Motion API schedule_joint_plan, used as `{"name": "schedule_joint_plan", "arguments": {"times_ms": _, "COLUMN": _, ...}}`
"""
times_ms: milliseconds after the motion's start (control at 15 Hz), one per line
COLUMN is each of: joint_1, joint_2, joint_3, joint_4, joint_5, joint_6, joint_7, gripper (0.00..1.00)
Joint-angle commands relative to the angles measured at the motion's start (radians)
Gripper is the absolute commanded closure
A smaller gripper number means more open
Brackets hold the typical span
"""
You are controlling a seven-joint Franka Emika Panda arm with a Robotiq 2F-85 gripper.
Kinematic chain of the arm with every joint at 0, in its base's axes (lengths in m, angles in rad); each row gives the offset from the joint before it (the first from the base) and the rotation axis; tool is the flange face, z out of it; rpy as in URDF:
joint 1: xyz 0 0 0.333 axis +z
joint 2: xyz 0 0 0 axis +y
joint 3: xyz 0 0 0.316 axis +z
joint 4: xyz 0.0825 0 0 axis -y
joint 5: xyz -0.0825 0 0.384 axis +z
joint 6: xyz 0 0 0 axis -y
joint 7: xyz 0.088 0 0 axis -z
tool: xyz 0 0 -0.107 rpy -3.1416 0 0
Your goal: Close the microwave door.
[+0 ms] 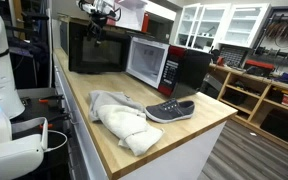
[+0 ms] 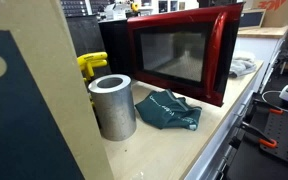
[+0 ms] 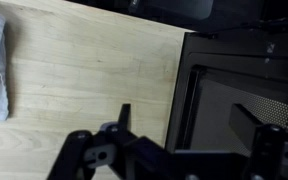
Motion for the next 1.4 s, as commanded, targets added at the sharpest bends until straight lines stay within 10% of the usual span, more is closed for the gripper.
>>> {"name": "schedule_joint_plan", "arguments": {"times_ms": 0, "joint_1": -0.017, "joint_2": 0.0, "joint_3": 0.017, "joint_4": 0.002, "joint_5": 0.005, "joint_6": -0.003, "joint_7": -0.005, "gripper": 0.0}}
{"name": "schedule_joint_plan", "arguments": {"times_ms": 1333, "joint_1": -0.054, "joint_2": -0.123, "joint_3": 0.08, "joint_4": 0.067, "joint_5": -0.134, "joint_6": 0.001, "joint_7": 0.13, "gripper": 0.0}}
